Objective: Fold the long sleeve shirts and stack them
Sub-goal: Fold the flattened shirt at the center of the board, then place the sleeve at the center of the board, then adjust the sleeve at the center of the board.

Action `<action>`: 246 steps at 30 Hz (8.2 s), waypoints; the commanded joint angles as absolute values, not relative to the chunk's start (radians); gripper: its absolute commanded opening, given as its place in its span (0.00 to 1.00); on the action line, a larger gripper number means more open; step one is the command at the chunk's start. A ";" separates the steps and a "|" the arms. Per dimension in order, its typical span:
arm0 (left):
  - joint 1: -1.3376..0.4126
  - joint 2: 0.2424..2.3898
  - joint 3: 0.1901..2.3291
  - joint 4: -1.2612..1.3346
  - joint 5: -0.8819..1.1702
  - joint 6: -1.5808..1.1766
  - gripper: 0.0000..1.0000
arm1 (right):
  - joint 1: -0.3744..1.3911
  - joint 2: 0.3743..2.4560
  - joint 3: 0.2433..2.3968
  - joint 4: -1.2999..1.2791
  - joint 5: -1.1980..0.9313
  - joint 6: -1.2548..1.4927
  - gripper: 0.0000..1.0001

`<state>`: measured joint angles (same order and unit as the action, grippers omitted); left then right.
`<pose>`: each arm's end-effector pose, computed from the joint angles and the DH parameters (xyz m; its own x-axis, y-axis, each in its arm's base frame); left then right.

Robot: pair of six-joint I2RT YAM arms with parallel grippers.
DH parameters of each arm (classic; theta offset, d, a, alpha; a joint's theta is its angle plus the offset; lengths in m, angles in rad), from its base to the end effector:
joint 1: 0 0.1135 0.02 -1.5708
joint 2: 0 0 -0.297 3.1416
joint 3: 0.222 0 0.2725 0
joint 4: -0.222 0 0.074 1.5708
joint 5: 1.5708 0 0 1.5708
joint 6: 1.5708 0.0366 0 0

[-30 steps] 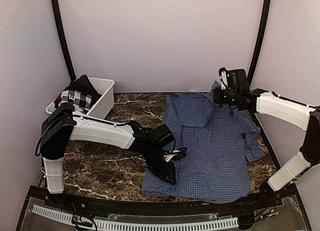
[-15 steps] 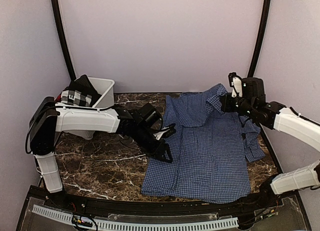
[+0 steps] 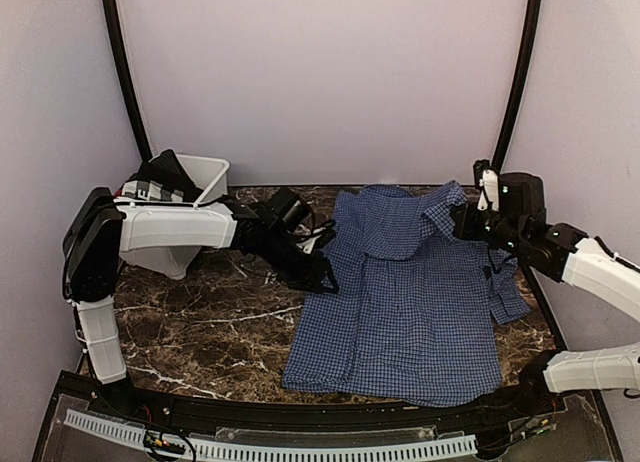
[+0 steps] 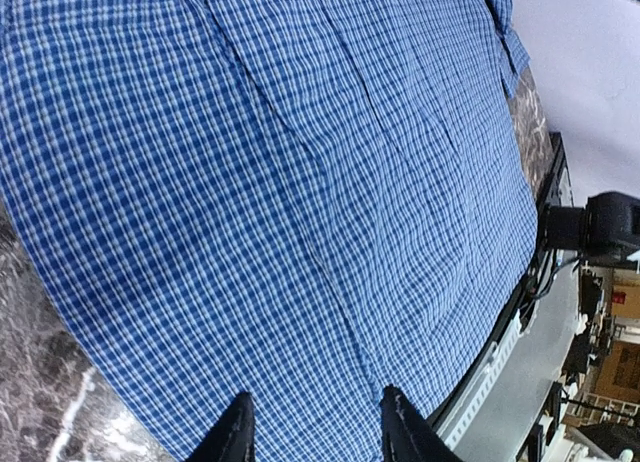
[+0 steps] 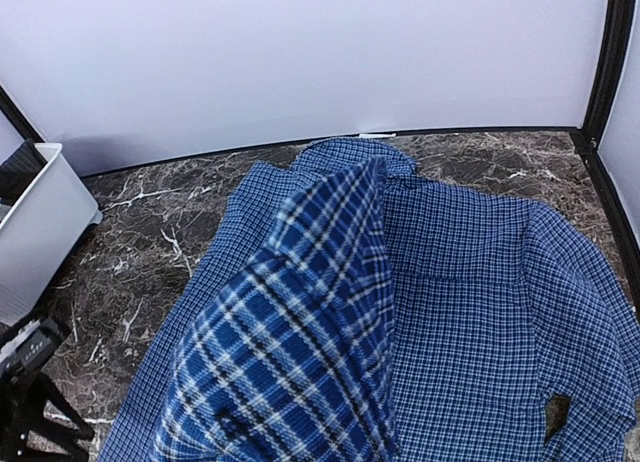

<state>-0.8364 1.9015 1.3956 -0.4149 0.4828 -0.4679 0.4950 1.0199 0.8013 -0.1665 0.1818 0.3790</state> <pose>0.2839 -0.3398 0.2334 -0.8576 0.3537 -0.3734 0.5142 0.6101 -0.6028 0.2134 0.1077 0.3262 -0.4254 0.1839 -0.8861 -0.1747 0.9440 0.2798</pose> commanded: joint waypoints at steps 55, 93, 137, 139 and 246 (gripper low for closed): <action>-0.694 1.926 1.439 -0.218 0.431 -0.534 0.41 | 0.795 1.633 1.043 -0.248 -0.172 0.130 0.00; -0.814 1.900 1.290 -0.311 0.414 -0.442 0.50 | 0.900 1.541 1.010 -0.342 -0.026 0.429 0.30; -0.889 1.958 1.397 -0.336 0.212 -0.386 0.21 | 0.950 1.603 0.994 -0.294 0.091 0.611 0.18; -0.892 1.956 1.409 -0.348 0.217 -0.377 0.13 | 0.951 1.618 1.008 -0.301 0.079 0.597 0.08; -0.743 2.142 1.721 -0.352 0.321 -0.333 0.50 | 0.795 1.420 1.052 -0.076 0.251 0.560 0.48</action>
<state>-0.7364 2.0621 1.6032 -0.3298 0.3985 -0.3656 0.8085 1.4250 1.0359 -0.1265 0.2218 0.5522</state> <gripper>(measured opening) 0.505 0.484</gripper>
